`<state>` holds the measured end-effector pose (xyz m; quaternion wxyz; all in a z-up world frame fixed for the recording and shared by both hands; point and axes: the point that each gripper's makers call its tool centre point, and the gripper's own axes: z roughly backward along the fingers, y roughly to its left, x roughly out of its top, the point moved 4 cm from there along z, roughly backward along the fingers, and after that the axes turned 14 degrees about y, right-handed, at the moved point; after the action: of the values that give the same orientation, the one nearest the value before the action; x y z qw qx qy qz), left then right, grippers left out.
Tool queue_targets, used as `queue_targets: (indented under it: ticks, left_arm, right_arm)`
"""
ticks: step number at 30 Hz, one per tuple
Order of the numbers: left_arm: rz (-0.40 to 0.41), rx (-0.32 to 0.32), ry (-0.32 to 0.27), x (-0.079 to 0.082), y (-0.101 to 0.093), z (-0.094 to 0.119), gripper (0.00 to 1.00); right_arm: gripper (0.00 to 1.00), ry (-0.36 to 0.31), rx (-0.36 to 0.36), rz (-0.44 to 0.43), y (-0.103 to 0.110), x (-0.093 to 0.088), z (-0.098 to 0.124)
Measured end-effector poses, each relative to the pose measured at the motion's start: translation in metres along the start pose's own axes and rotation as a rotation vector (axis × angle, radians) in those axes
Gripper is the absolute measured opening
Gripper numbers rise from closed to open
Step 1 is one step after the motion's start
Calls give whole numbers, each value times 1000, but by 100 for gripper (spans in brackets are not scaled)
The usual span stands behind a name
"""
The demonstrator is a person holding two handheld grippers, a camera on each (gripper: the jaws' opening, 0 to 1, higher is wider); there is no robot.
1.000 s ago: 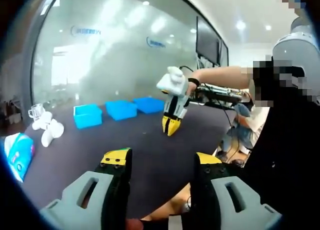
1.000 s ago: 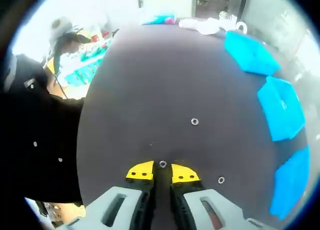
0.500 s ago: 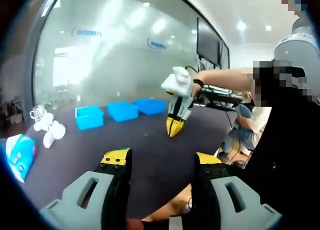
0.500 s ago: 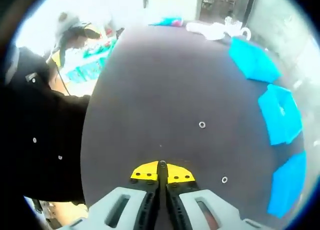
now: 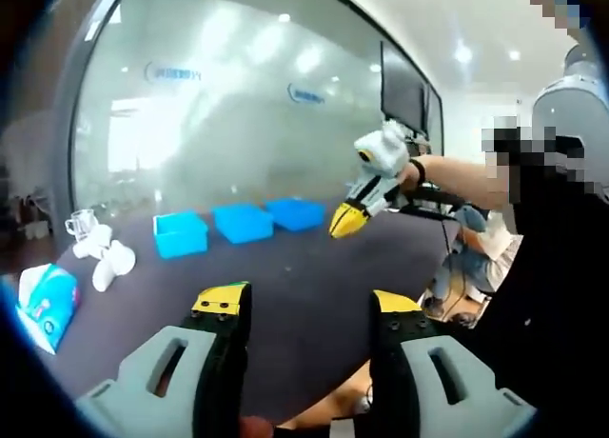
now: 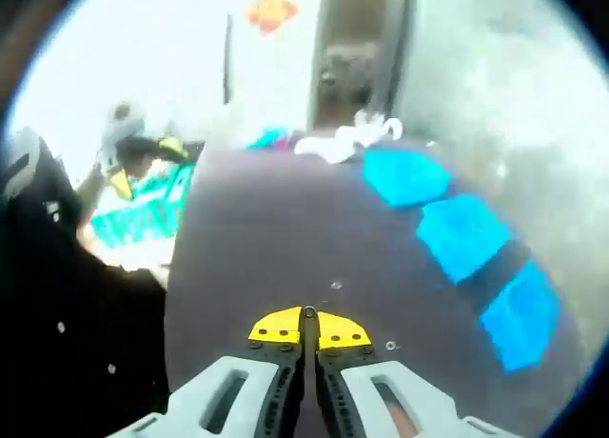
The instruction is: Sort the screws, nuts, and washers into the corresponding bins
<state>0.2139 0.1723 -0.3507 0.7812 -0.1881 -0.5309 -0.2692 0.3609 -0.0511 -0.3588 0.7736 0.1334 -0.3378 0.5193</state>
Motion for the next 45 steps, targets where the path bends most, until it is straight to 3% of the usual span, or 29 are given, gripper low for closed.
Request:
queue_targets:
  ticks: [10,13,15,17,20,23,37,45]
  left_arm:
    - [1,25,-19,7,3,2,46]
    - [2,31,-27,9,4,3,46]
    - [3,35,-28,10,4,4,46]
    - [3,40,-27,10,4,4,46]
    - [5,49,-29,10,5,5,46]
    - [4,59,-24,9,6,4,46]
    - [37,179,-63,12,24,13,47]
    - [59,188,-79,13,30,17,47]
  right_arm:
    - [1,-349,-270,-246,-2,0,35]
    - [1,-503,-331,-311,-1,3,50]
    - [1,-487,-339,-318,2,-1,49]
    - [1,-516,-387,-324,2,-1,51]
    - [1,-524,-392,-351,-1,-1,49]
    - [1,-497,-465,-331,-7,1,44]
    - [1,-530,-513,-360,-60,60,19]
    - [1,-473,-505,-371,-108,86,-14]
